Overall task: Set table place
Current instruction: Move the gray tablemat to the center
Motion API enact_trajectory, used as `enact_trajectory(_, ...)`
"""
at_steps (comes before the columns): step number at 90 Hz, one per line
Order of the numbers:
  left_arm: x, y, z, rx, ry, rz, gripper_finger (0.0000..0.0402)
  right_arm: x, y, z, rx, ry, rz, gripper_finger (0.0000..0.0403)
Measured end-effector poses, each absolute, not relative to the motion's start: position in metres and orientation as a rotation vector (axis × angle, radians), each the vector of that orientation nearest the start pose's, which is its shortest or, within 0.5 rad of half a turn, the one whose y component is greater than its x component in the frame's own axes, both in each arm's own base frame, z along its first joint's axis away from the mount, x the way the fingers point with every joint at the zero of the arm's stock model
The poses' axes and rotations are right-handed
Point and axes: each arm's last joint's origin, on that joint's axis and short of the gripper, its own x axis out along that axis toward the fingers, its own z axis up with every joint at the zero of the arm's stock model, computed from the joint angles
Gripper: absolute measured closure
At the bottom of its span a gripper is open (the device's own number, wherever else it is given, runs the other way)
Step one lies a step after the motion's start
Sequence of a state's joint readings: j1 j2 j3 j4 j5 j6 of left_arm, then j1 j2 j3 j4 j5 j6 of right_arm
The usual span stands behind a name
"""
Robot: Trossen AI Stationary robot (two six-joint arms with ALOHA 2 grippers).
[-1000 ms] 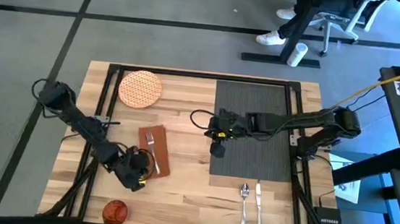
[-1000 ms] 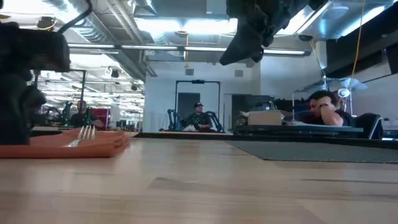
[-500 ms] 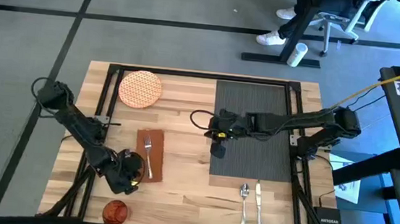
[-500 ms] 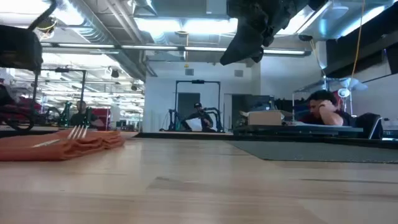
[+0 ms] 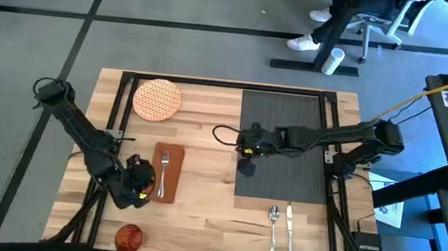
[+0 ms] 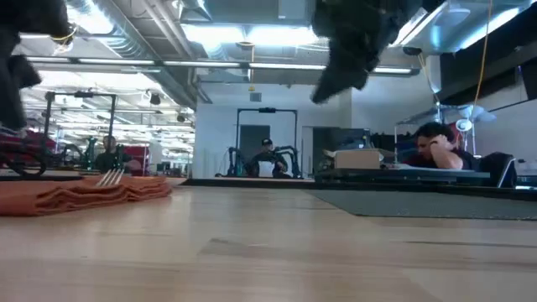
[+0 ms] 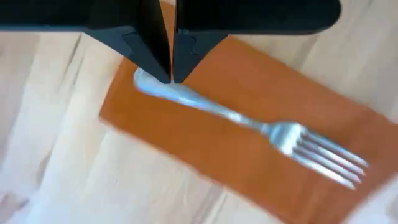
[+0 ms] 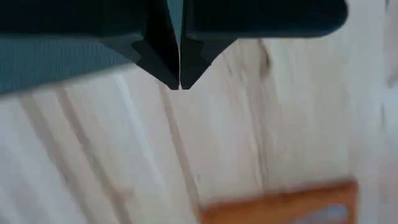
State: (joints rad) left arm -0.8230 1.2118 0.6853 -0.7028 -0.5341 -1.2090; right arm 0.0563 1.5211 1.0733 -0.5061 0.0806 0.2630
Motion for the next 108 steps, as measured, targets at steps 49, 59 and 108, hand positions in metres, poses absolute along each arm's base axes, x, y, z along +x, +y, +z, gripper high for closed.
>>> enact_trajectory(49, 0.176, -0.117, 0.198, -0.245, 0.762, 0.383, 0.0402, 0.267, 0.035, 0.154, 0.345, 1.372, -0.005, 0.0403)
enact_trajectory(59, 0.182, -0.114, 0.2, -0.228, 0.744, 0.372, 0.0402, 0.273, 0.037, 0.145, 0.376, 1.323, 0.052, 0.0403)
enact_trajectory(108, 0.189, -0.108, 0.201, -0.209, 0.725, 0.377, 0.0402, 0.315, 0.009, 0.119, 0.42, 1.106, 0.14, 0.0403)
